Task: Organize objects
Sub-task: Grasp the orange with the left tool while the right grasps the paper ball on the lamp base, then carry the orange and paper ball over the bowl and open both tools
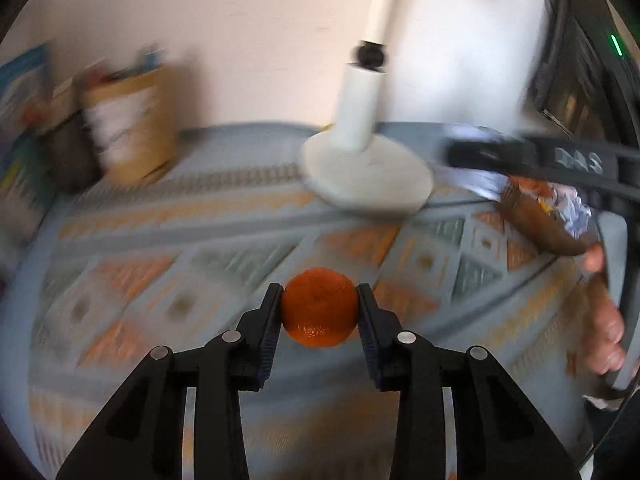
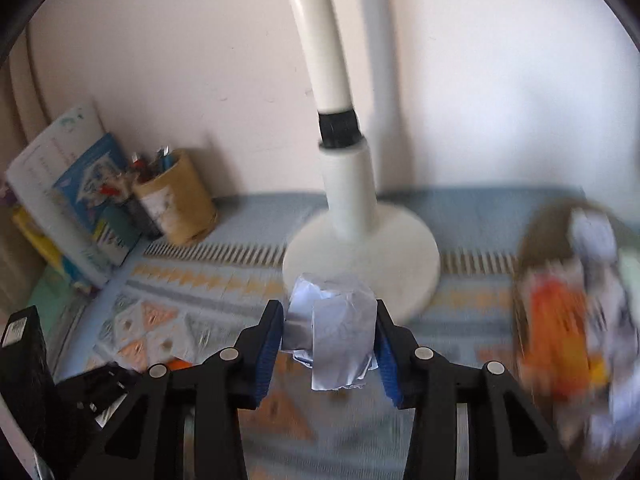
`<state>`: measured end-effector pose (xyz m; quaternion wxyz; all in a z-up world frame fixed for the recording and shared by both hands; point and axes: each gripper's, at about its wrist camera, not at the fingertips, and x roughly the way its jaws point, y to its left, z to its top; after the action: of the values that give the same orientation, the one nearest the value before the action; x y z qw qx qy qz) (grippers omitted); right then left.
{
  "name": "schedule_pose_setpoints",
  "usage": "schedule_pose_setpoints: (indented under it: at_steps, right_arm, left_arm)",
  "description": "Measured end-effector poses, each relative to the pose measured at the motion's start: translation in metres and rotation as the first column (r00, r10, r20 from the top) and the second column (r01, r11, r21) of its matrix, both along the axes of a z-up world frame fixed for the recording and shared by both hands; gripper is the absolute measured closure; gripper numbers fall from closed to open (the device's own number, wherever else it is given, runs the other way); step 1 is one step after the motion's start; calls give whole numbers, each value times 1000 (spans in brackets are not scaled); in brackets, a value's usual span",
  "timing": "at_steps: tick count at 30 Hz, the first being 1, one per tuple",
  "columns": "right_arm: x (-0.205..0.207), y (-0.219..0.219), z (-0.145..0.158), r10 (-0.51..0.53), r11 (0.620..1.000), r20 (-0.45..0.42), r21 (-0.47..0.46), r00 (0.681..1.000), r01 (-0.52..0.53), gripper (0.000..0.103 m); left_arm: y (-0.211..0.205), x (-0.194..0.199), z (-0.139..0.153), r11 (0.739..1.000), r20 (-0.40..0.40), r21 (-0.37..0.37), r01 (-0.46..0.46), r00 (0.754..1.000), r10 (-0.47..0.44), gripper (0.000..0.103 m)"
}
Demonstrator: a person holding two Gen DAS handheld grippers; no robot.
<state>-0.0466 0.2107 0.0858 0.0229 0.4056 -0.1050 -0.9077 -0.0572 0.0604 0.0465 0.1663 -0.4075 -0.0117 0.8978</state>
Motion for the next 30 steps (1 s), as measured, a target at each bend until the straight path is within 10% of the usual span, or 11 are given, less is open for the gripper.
schedule_pose_setpoints:
  at_steps: [9, 15, 30]
  right_arm:
    - [95, -30, -53, 83, 996, 24, 25, 996, -84, 59]
    - [112, -20, -70, 67, 997, 70, -53, 995, -64, 36]
    - [116, -20, -69, 57, 997, 62, -62, 996, -53, 34]
  left_arm:
    - [-64, 63, -16, 969, -45, 15, -247, 968, 248, 70]
    - [-74, 60, -22, 961, -36, 58, -270, 962, 272, 69]
    - [-69, 65, -21, 967, -41, 52, -248, 967, 250, 69]
